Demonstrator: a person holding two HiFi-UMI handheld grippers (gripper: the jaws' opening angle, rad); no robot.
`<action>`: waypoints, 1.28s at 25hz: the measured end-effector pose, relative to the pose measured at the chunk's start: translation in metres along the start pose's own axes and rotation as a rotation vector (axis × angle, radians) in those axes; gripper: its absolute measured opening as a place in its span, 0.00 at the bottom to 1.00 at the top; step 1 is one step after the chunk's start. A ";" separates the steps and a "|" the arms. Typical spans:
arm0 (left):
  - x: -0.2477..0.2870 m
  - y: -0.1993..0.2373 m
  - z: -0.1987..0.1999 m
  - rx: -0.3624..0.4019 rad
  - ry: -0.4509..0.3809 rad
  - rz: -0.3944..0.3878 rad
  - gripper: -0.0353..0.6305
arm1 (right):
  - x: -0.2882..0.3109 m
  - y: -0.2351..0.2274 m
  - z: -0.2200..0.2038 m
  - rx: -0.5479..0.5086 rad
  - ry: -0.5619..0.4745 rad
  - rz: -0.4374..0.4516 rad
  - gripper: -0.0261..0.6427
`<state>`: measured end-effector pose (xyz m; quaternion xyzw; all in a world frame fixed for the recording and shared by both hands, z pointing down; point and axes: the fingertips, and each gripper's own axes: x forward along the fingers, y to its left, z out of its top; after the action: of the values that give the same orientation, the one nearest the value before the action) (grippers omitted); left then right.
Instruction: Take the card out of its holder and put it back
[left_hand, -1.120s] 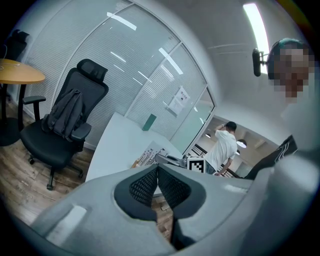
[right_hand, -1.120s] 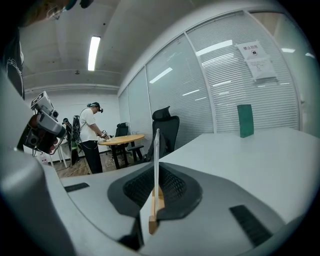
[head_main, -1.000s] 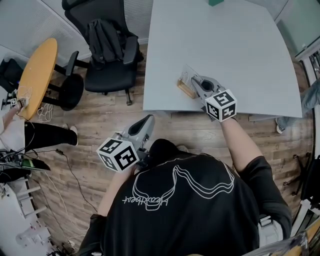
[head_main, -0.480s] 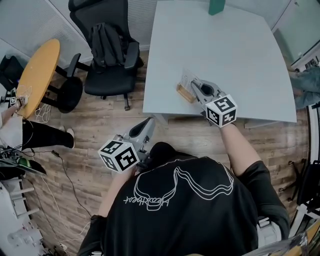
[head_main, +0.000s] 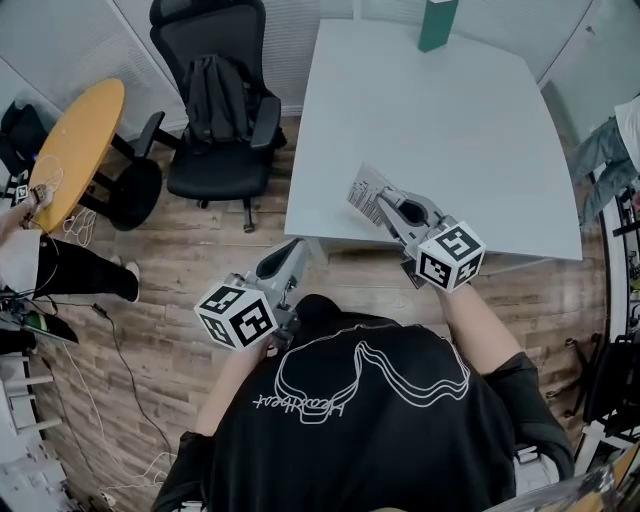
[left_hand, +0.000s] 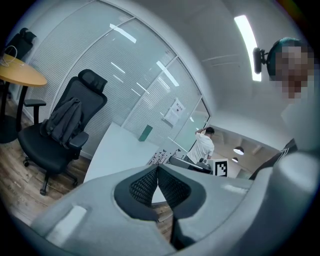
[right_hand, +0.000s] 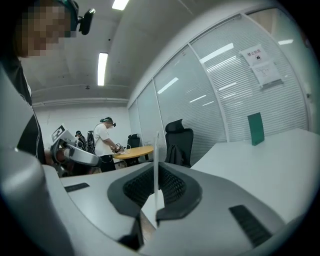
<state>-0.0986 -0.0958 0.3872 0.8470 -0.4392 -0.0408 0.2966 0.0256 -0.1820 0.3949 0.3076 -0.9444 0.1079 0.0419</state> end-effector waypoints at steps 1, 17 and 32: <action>0.000 -0.001 0.001 0.002 -0.003 -0.004 0.07 | -0.003 0.005 0.001 0.022 0.002 0.010 0.07; 0.021 -0.018 0.004 0.045 0.032 -0.080 0.07 | -0.042 0.034 -0.003 0.211 0.006 0.037 0.07; 0.050 -0.018 -0.001 0.043 0.072 -0.102 0.07 | -0.039 0.010 -0.003 0.228 -0.013 0.020 0.07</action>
<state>-0.0547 -0.1253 0.3880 0.8753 -0.3853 -0.0158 0.2917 0.0512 -0.1516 0.3908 0.3015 -0.9294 0.2130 -0.0004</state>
